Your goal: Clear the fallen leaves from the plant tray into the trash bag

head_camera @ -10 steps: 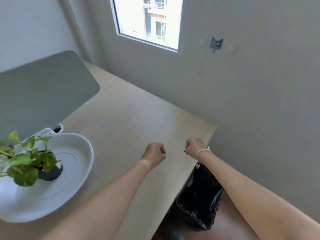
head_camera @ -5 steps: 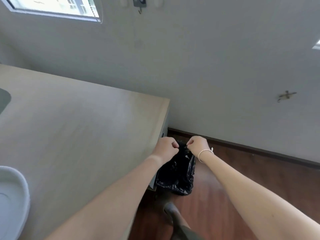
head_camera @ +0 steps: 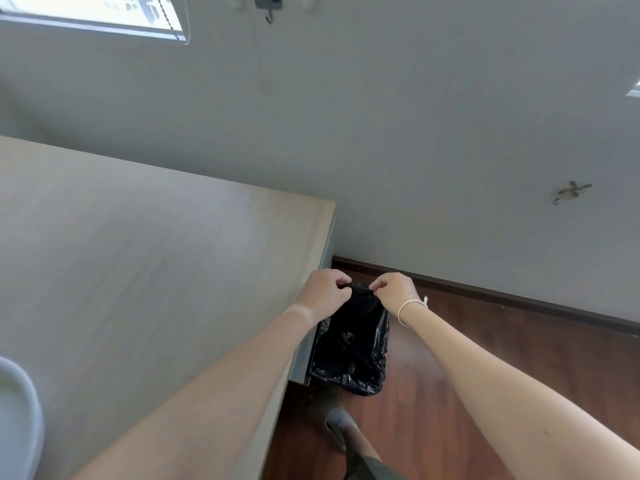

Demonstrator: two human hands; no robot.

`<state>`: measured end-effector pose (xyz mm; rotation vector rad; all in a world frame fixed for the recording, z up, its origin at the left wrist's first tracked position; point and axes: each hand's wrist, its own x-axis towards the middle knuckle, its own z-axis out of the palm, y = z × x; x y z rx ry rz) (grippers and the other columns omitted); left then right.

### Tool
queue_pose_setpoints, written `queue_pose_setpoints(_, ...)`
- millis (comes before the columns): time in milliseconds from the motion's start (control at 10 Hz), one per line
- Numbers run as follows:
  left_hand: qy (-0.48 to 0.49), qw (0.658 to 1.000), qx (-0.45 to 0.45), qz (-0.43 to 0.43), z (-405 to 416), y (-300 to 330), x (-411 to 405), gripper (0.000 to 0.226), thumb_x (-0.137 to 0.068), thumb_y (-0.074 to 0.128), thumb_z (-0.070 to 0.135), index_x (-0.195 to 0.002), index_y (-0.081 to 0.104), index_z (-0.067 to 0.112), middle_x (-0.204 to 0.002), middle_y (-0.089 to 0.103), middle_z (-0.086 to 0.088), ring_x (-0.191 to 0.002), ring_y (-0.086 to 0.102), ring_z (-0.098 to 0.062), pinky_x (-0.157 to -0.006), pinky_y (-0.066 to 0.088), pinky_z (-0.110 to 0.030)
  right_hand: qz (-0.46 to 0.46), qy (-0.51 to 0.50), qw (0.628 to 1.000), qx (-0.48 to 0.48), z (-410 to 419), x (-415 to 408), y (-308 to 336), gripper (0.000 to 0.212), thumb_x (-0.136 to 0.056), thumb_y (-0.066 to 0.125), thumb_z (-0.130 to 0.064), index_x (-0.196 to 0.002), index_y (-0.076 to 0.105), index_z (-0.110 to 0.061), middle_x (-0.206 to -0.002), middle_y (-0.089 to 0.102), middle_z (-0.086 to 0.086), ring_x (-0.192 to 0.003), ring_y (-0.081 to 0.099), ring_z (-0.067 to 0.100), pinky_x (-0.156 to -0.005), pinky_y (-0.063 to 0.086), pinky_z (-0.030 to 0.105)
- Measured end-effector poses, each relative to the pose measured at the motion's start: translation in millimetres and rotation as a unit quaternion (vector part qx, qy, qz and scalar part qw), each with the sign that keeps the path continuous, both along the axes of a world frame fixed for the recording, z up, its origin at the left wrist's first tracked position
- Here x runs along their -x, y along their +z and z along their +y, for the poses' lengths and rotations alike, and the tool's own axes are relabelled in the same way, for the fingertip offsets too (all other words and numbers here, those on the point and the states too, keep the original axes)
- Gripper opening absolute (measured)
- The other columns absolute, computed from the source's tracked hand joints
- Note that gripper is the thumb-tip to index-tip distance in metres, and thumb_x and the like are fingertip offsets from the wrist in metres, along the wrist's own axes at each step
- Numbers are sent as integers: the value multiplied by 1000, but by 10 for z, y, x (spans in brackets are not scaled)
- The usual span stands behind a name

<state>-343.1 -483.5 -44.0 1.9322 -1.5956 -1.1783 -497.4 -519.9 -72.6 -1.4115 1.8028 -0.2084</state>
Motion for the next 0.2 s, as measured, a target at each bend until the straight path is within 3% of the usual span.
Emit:
queue_pose_setpoints(100, 6, 1000, 14, 1, 12, 18, -106, 32, -88, 57, 14, -118, 65, 8, -123, 65, -8, -113, 60, -18, -98, 45, -26, -4, 8, 1000, 15, -14, -51, 31, 31, -84, 47, -3, -78, 68, -24, -106, 69, 5, -91, 65, 26, -96, 50, 42)
queue_pose_setpoints(200, 28, 999, 22, -5, 42, 115, -237, 32, -88, 55, 14, -118, 65, 9, -122, 65, -7, -108, 60, -16, -91, 42, -19, -26, 10, 999, 44, -71, -157, 155, 27, -85, 47, -6, -89, 72, -18, -106, 68, 7, -79, 61, 24, -87, 52, 37)
